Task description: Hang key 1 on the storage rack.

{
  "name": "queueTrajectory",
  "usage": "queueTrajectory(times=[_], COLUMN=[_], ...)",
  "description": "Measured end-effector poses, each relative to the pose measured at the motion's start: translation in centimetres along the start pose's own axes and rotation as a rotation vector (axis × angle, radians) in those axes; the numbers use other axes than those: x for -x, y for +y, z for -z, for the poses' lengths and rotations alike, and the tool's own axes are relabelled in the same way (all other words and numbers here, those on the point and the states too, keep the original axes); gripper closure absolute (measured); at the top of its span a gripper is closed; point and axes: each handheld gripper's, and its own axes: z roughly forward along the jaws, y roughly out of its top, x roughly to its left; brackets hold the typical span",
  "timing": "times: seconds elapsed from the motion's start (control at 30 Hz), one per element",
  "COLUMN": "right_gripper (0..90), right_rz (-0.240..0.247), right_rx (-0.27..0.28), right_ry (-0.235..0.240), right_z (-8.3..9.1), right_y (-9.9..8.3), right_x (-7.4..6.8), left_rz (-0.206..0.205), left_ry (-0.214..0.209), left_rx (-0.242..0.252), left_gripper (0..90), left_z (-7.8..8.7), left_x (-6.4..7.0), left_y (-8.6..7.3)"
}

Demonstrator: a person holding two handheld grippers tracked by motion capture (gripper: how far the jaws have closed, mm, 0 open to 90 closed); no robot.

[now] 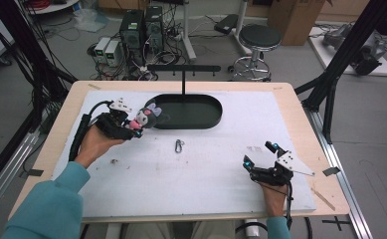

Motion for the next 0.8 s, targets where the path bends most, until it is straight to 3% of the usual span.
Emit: queueTrajectory(times=[0.2,0.33,0.5,0.8], right_gripper=[1.2,1.2,1.2,1.2], right_rz=[0.002,0.001,0.003,0.003], right_rx=[0.001,0.0,0.001,0.001], right_ry=[0.001,0.002,0.001,0.001], right_z=[0.0,0.0,0.0,0.0], right_y=[0.0,0.0,0.0,0.0], right_x=[0.0,0.0,0.0,0.0], left_rz=[0.02,0.06,0.084,0.082], left_ry=[0.032,0.058,0.082,0.099], left_rx=[0.097,0.151,0.172,0.198], left_gripper=[54.9,54.8,54.8,54.8], left_z=[1.2,1.7,1.9,2.4], left_x=[-0.3,-0.8,-1.4,-1.8], left_y=[1.0,1.2,1.5,3.0])
